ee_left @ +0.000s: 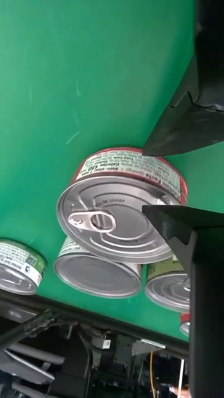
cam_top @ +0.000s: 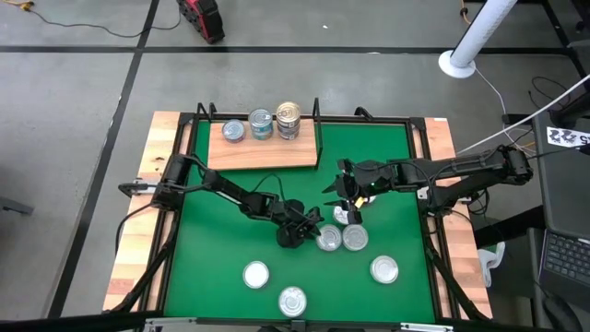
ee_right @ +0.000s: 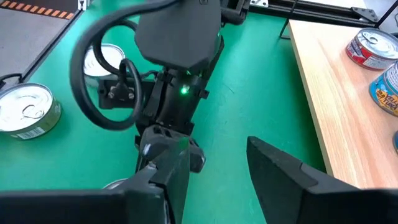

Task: Stack canned seafood by type on shelf
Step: Stack the red tuna can on top of the other red tuna can on the shelf

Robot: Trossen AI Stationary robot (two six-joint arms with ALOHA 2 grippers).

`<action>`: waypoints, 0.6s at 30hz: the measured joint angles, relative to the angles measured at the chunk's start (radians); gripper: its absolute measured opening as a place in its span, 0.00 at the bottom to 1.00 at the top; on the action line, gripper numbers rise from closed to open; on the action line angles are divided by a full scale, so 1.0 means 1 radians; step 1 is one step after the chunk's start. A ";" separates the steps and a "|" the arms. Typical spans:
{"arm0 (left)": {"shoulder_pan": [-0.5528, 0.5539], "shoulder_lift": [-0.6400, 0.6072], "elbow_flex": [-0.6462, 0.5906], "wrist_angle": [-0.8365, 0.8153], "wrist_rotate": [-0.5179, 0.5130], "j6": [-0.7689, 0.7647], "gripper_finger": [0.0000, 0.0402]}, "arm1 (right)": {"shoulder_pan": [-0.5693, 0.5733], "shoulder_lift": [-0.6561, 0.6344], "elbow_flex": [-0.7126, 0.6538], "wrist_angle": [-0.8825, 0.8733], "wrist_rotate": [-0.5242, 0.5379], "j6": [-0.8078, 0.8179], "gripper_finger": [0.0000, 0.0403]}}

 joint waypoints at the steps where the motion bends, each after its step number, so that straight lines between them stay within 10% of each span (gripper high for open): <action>1: 0.000 0.000 0.000 -0.001 0.001 0.001 0.33 | 0.000 0.000 0.000 0.000 0.000 0.000 0.40; 18: 0.004 -0.005 0.003 -0.077 -0.022 -0.005 0.09 | 0.000 0.000 0.000 -0.003 0.000 0.002 0.40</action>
